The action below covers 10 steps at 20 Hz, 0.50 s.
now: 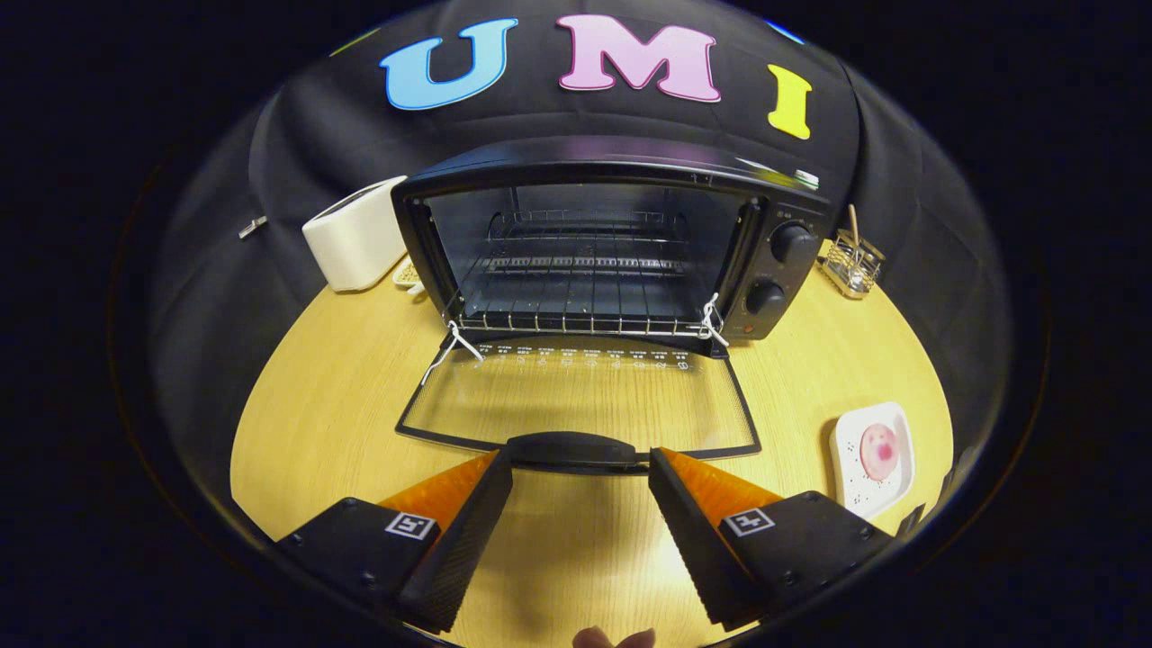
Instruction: Open the toaster oven, put the food inside, and close the toaster oven door.
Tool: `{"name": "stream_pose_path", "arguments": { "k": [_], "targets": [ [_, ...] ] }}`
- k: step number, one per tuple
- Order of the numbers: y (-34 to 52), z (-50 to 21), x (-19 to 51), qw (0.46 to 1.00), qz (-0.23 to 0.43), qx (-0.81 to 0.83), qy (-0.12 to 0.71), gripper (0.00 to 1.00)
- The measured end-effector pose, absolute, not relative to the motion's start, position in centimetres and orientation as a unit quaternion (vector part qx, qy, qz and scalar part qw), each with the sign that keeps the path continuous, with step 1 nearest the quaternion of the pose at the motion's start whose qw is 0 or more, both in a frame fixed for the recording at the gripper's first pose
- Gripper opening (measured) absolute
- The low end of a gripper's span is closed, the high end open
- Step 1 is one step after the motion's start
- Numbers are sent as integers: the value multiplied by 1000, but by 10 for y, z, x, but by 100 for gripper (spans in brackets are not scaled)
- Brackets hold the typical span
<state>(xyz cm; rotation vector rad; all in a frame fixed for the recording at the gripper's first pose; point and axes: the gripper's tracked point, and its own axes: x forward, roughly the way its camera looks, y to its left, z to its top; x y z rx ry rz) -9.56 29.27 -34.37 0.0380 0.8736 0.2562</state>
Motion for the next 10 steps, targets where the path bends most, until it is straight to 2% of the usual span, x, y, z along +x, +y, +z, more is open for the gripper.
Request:
{"name": "stream_pose_path", "arguments": {
  "k": [10],
  "targets": [
    [238,-288,-100,868,206,35,451,100]
  ]
}}
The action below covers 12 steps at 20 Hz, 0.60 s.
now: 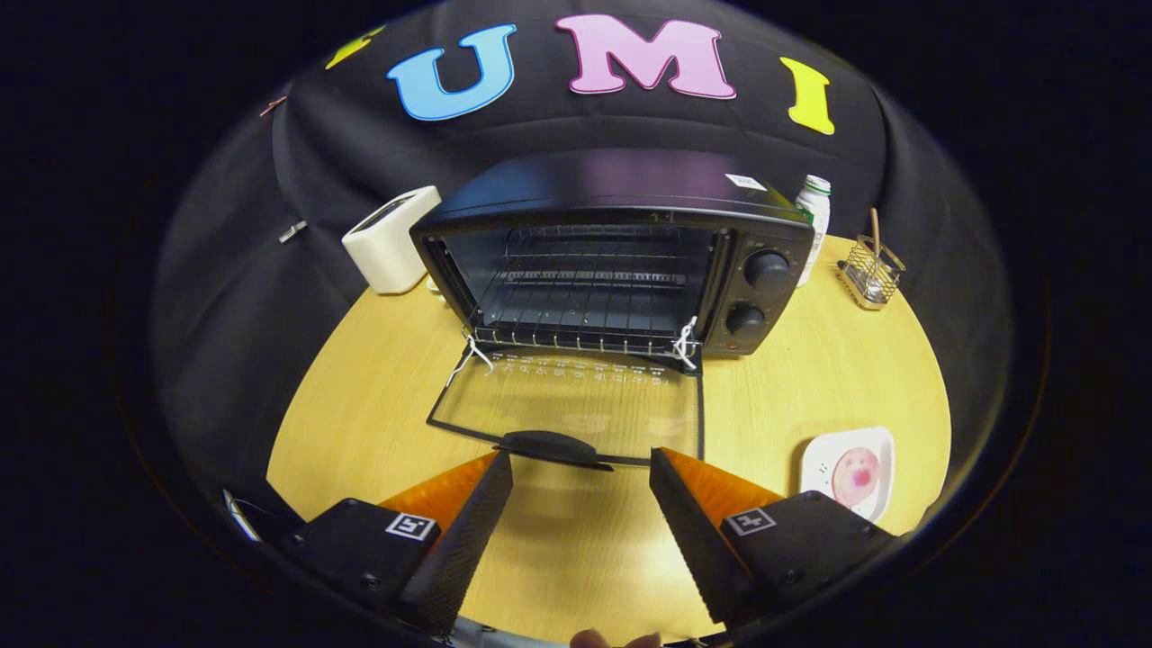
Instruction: Open the toaster oven, put the food inside, and close the toaster oven door.
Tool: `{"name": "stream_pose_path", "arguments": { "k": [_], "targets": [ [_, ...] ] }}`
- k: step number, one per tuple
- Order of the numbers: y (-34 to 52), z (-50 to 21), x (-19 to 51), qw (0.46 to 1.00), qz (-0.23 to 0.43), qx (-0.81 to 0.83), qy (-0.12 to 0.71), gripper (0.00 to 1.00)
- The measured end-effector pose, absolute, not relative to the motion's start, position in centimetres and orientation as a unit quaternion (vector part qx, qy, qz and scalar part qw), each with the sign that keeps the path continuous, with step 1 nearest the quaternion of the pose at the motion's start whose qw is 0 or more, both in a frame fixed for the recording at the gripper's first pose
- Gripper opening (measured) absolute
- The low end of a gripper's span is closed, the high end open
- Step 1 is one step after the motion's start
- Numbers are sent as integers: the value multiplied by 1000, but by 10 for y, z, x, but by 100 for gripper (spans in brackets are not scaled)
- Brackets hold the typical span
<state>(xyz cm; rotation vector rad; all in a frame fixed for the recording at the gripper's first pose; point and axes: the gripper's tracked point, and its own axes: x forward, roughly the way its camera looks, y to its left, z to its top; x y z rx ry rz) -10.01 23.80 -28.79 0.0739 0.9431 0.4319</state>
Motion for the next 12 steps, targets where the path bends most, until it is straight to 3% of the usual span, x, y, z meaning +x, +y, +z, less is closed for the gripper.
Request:
{"name": "stream_pose_path", "arguments": {
  "k": [5,12],
  "targets": [
    [150,-283,-106,840,216,22,498,100],
    [12,-316,-99,800,164,18,577,100]
  ]
}}
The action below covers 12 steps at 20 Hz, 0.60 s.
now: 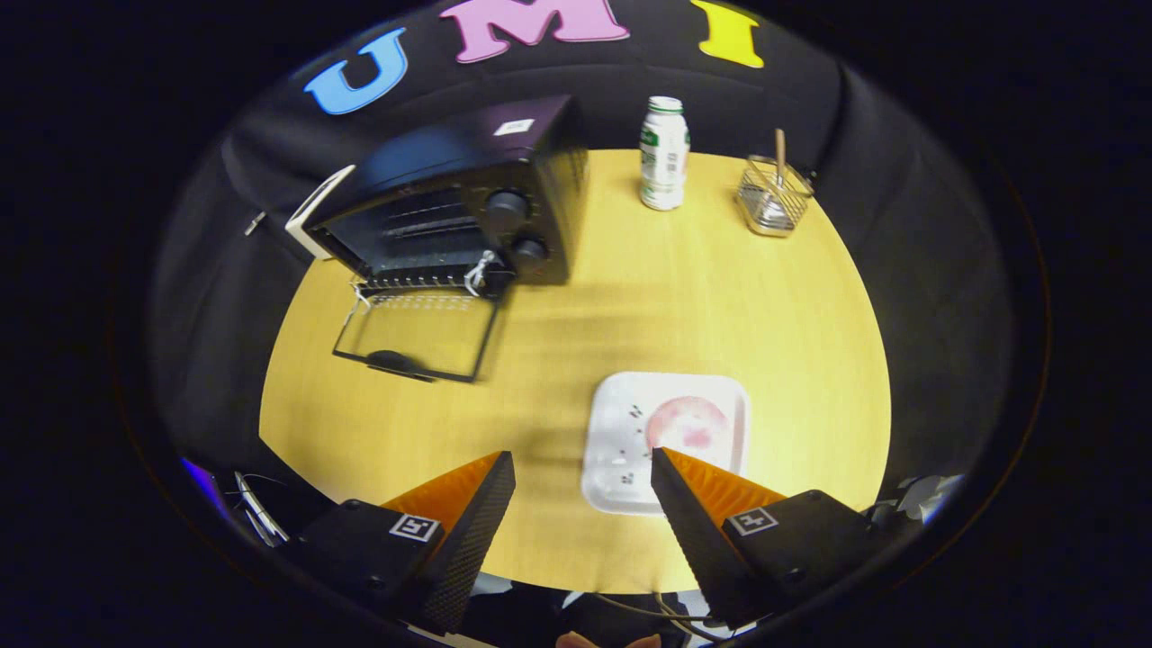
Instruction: Open the toaster oven, put the food inside, and close the toaster oven door.
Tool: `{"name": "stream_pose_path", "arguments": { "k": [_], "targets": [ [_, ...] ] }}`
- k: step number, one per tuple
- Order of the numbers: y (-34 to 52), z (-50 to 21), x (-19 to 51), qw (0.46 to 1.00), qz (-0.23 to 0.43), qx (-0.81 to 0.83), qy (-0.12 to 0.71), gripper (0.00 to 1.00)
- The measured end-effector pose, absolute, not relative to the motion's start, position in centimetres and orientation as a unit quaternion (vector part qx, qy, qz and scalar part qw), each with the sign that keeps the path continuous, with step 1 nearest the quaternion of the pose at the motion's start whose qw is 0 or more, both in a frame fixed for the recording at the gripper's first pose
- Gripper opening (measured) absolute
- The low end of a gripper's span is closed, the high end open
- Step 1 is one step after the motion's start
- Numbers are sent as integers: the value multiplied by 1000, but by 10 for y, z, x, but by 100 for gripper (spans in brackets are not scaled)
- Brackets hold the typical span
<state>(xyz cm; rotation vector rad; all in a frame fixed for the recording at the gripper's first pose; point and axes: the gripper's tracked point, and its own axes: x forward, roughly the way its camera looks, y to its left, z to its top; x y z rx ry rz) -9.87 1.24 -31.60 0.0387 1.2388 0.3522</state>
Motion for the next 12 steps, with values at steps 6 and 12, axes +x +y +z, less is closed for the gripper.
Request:
{"name": "stream_pose_path", "arguments": {
  "k": [6,12],
  "targets": [
    [-75,-359,-85,761,113,48,637,96],
    [-90,-420,-84,723,113,60,679,63]
  ]
}}
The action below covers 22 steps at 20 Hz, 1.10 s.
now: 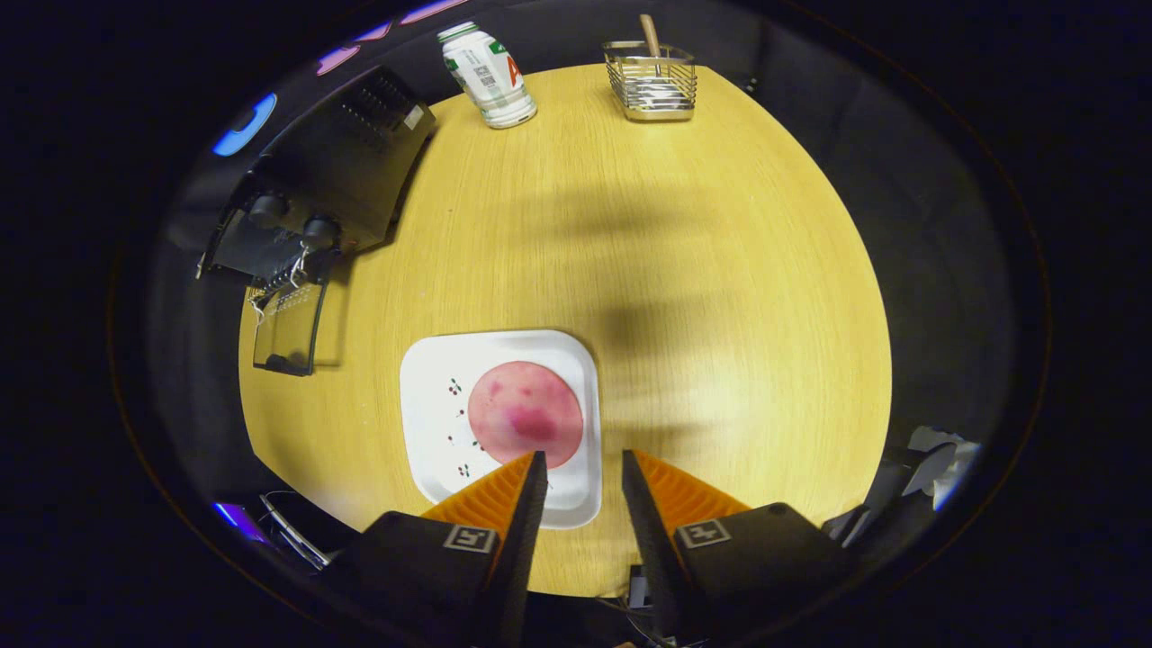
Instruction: Open the toaster oven, put the food inside, and close the toaster oven door.
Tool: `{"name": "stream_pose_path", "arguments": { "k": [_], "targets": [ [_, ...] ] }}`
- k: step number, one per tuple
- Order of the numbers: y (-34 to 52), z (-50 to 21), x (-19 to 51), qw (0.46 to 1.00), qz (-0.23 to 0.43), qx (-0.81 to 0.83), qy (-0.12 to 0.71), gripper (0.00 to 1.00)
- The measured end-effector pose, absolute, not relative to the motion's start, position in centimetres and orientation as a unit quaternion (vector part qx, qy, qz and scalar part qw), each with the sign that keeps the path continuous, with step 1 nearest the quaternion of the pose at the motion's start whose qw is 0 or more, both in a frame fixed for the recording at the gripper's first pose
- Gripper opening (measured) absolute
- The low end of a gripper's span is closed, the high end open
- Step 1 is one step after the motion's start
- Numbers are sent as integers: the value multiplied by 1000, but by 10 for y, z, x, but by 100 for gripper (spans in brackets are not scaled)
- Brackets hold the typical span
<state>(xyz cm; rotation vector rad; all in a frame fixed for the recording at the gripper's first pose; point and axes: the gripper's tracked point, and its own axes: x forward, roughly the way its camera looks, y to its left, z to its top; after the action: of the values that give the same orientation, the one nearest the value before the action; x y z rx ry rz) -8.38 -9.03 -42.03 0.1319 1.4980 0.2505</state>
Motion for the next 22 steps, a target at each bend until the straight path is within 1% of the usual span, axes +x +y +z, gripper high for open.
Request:
{"name": "stream_pose_path", "arguments": {
  "k": [1,4,6,7,8,9,10,12,15,17,22],
  "targets": [
    [-90,-422,-82,720,118,58,681,55],
    [-89,-438,-79,716,132,39,685,57],
    [-95,-441,-80,711,130,33,690,22],
    [-94,-437,-73,711,136,42,689,24],
    [-92,-446,-76,712,127,53,688,18],
    [-90,-445,-81,709,137,60,690,11],
    [-90,-440,-83,706,145,70,689,8],
    [-90,-443,-83,704,158,94,687,5],
    [-85,-437,-89,693,171,180,677,5],
    [-85,-427,-94,689,171,243,661,5],
    [-89,-417,-97,685,158,340,625,5]
  ]
}}
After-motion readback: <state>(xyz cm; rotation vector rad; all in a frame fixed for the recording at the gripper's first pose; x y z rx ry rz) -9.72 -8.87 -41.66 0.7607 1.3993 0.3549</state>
